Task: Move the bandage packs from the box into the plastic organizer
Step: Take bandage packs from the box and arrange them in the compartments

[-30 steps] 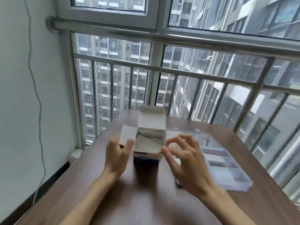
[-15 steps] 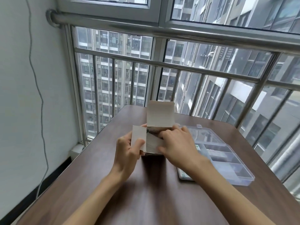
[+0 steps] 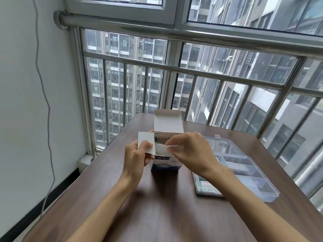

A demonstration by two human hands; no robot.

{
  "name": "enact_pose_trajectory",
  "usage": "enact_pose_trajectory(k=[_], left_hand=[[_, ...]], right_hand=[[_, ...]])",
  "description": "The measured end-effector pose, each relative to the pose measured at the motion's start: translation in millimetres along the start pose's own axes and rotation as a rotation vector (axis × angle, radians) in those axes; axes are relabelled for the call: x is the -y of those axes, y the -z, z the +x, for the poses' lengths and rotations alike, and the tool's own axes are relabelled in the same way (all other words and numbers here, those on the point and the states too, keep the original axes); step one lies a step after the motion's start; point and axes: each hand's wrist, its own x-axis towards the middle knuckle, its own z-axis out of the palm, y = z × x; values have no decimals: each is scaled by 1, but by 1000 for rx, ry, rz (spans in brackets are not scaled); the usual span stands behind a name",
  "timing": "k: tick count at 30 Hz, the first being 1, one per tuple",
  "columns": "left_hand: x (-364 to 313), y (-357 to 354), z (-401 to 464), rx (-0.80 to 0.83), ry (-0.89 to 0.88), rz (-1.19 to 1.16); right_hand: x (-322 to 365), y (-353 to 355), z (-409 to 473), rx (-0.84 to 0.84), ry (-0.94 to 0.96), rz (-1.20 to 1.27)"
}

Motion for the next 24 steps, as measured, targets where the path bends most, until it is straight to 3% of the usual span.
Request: enact_pose_trajectory(k=[7, 11, 15, 20, 22, 24], left_hand=[[2, 3, 7, 53, 94, -3], [7, 5, 9, 58, 64, 43], [7, 9, 11, -7, 5, 48], [9, 10, 16, -21, -21, 47], [11, 11, 17, -82, -35, 91], [12, 12, 17, -270, -106, 169]], right_hand=[[-11, -3, 9, -64, -34, 253], [-11, -1, 16, -77, -164, 453], [-9, 8, 18, -109, -388, 846], [-13, 28, 12, -7, -501, 1142], [-14, 31, 6, 31, -507, 1202], [-19, 33, -1, 43, -486, 1157]])
